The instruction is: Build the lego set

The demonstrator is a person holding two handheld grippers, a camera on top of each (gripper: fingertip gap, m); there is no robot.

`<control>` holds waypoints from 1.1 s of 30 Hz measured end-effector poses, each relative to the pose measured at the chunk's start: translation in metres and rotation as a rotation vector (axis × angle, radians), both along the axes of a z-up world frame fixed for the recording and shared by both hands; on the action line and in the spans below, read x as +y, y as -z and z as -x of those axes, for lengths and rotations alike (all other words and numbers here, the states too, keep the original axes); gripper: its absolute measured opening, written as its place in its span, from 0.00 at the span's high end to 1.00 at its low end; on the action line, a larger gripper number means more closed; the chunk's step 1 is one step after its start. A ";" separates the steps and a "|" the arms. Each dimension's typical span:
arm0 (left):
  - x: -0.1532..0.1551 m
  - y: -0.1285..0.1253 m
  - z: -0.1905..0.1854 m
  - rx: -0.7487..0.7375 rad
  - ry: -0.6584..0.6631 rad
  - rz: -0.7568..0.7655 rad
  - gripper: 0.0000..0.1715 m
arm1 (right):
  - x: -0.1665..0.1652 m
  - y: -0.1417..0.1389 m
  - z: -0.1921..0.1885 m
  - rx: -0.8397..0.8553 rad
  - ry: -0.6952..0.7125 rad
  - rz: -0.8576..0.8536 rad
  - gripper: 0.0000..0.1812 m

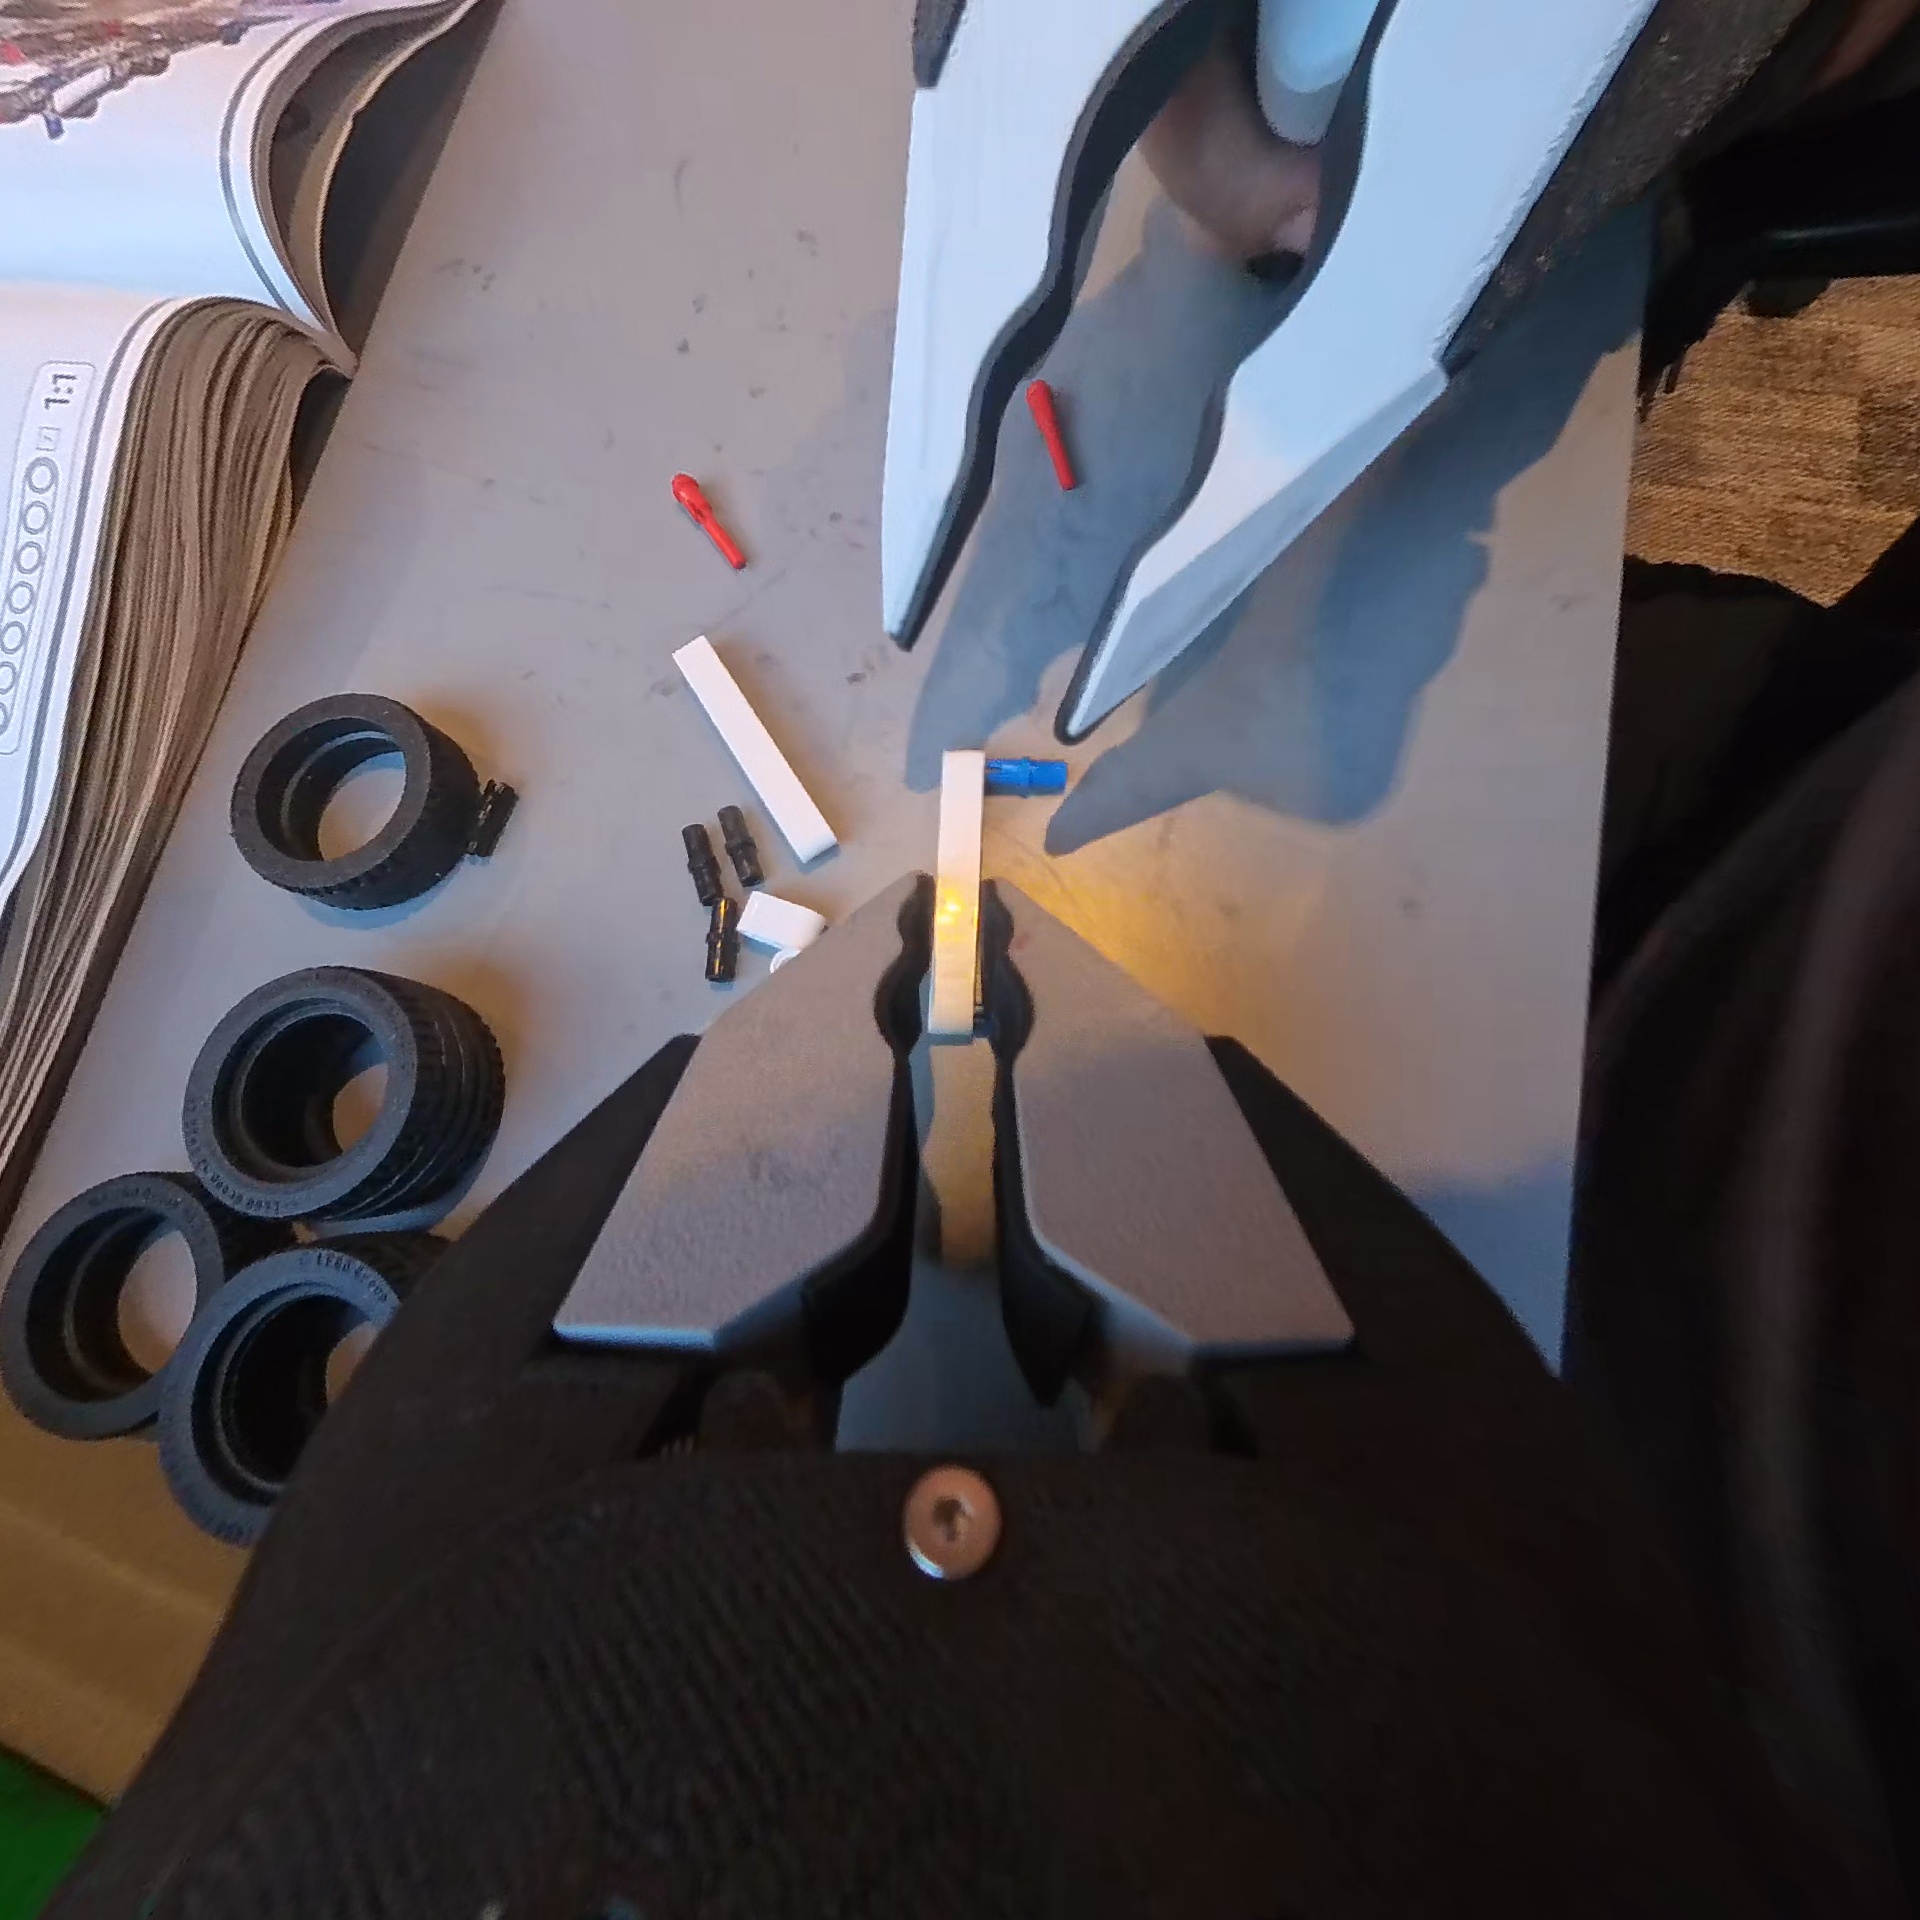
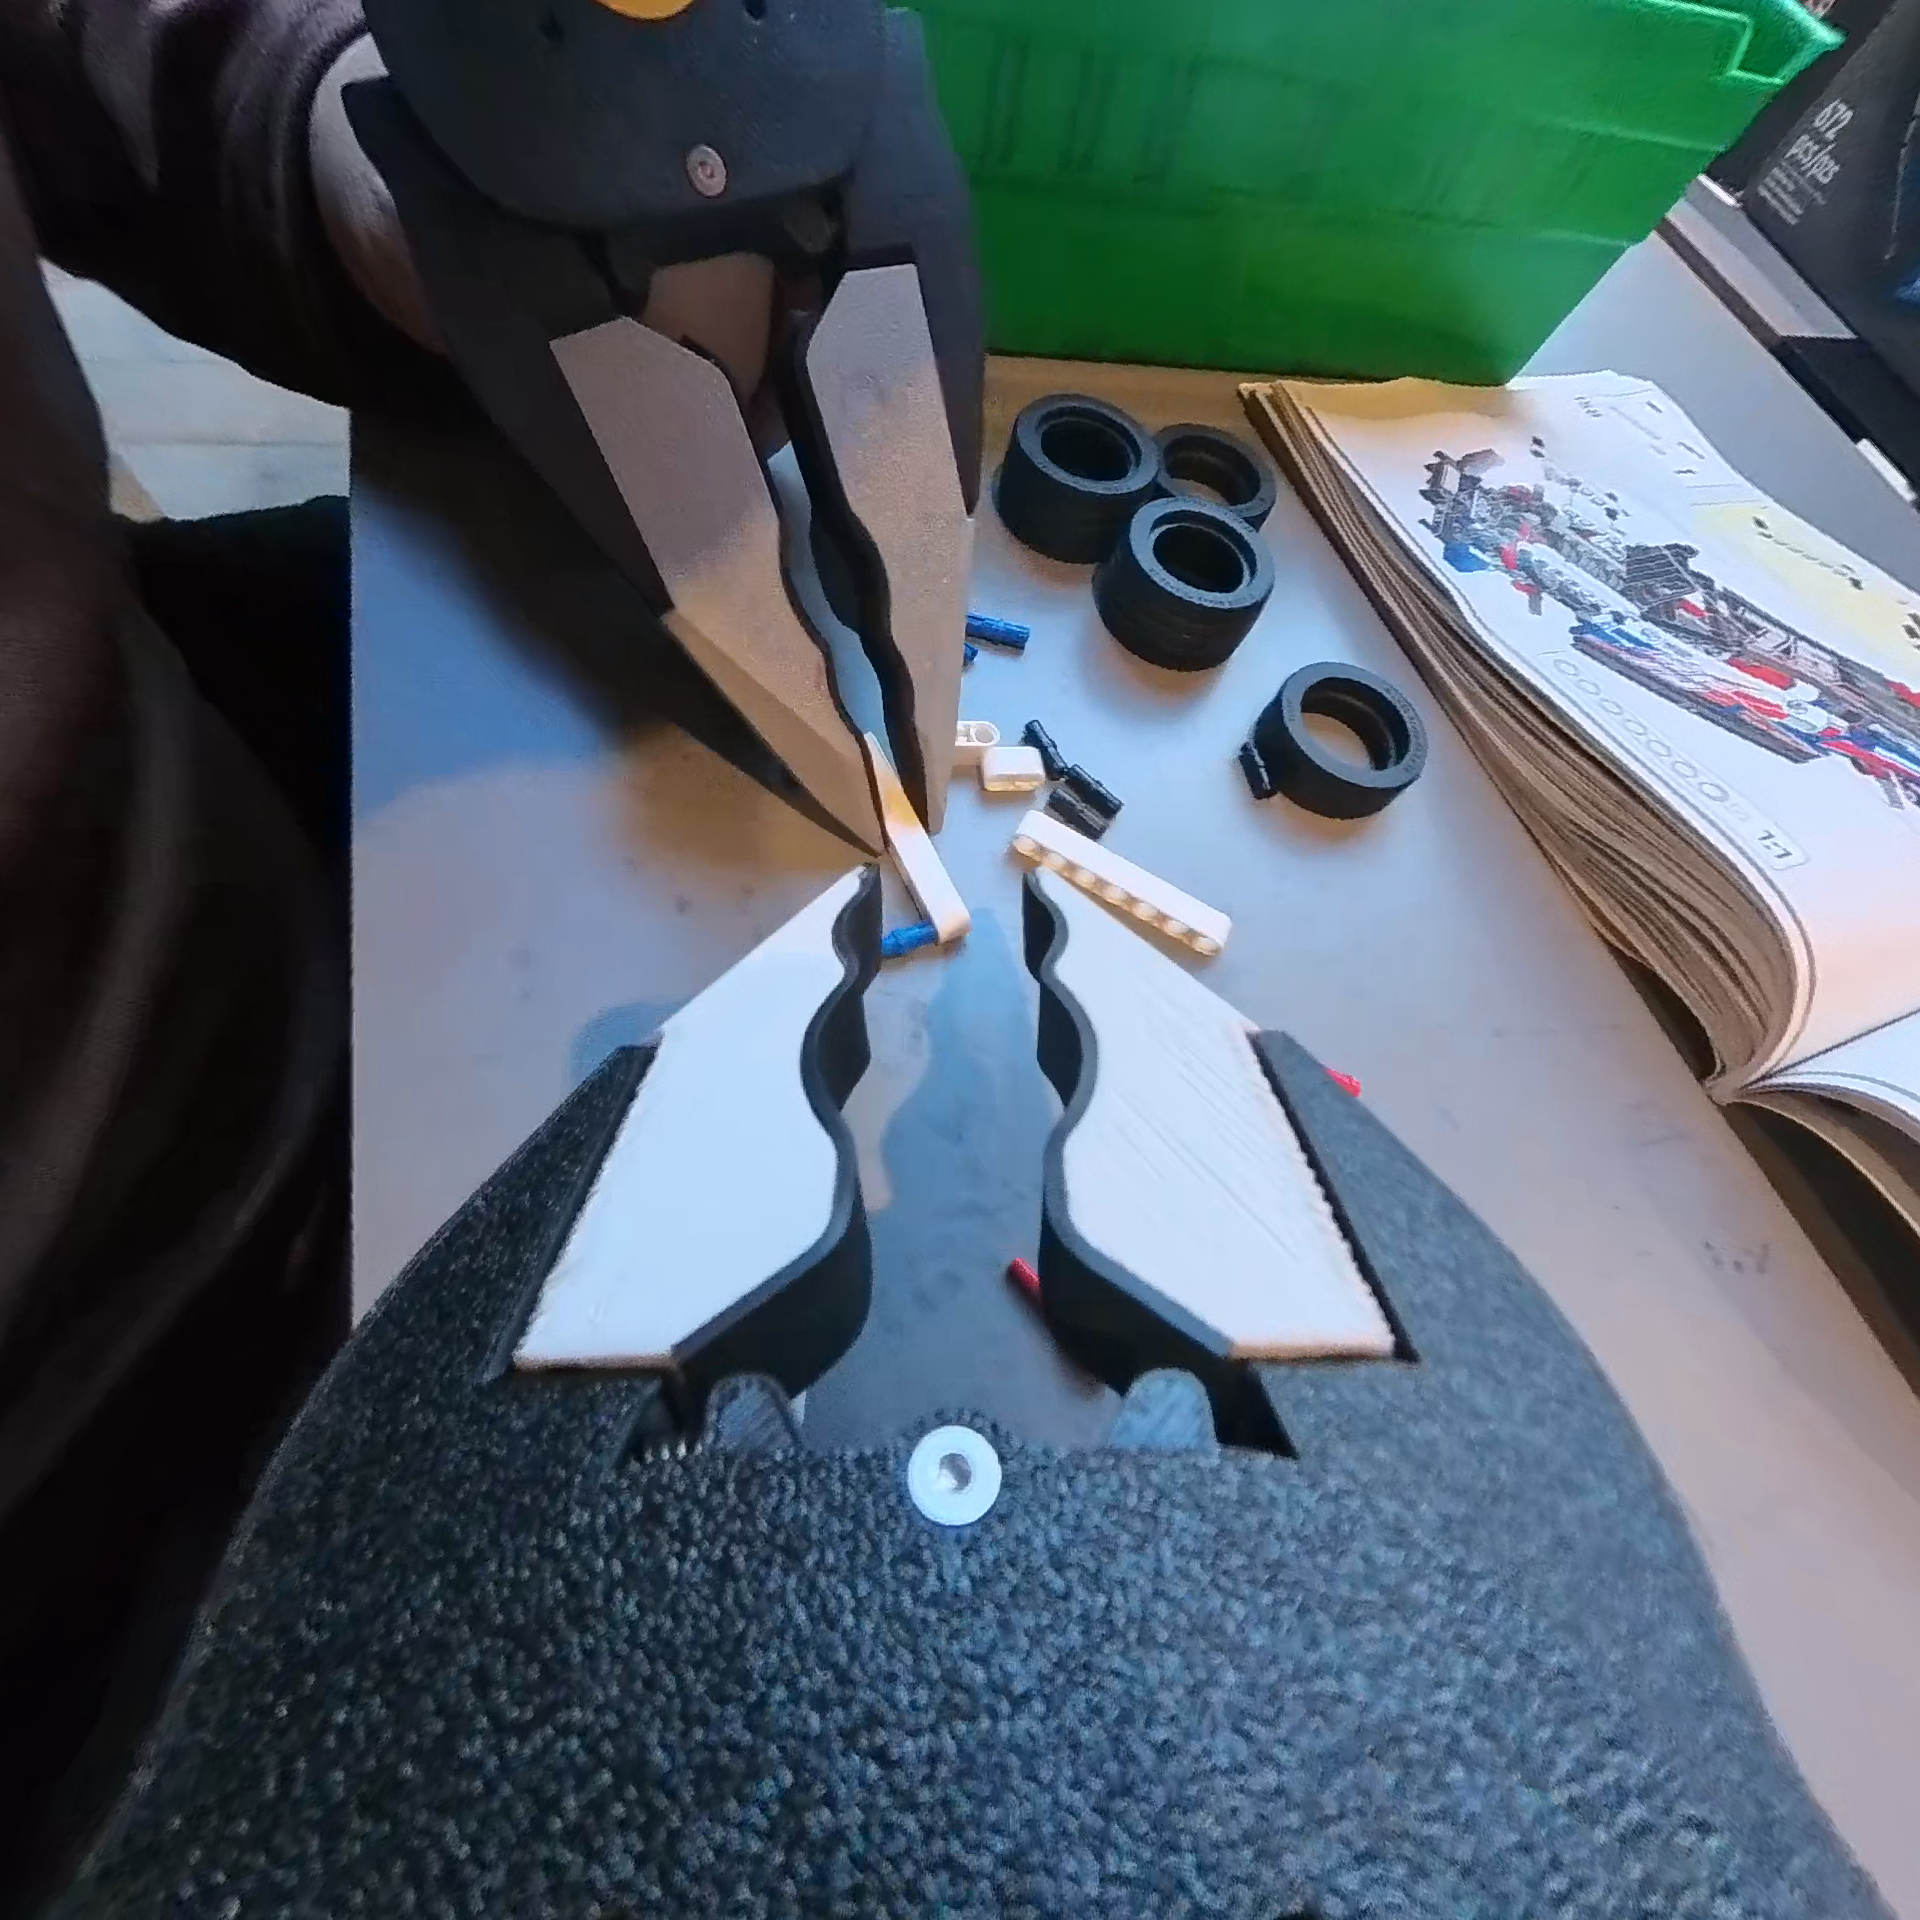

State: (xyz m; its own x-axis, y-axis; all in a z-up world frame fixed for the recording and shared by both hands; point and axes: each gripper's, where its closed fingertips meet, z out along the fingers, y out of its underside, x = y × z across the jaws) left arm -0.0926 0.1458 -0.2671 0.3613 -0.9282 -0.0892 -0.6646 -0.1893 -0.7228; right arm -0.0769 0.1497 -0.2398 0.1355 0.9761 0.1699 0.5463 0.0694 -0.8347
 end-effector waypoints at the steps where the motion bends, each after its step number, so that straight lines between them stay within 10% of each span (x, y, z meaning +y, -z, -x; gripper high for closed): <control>1: 0.000 0.000 0.000 0.001 0.003 -0.003 0.97 | -0.002 0.001 0.002 -0.003 -0.006 0.003 0.86; 20: -0.007 0.000 -0.004 0.002 0.055 -0.009 0.97 | -0.018 0.018 0.020 -0.110 -0.097 0.086 0.95; 33: 0.008 -0.007 -0.020 -0.054 0.072 -0.006 0.97 | -0.017 -0.039 0.007 0.266 -0.147 0.159 0.94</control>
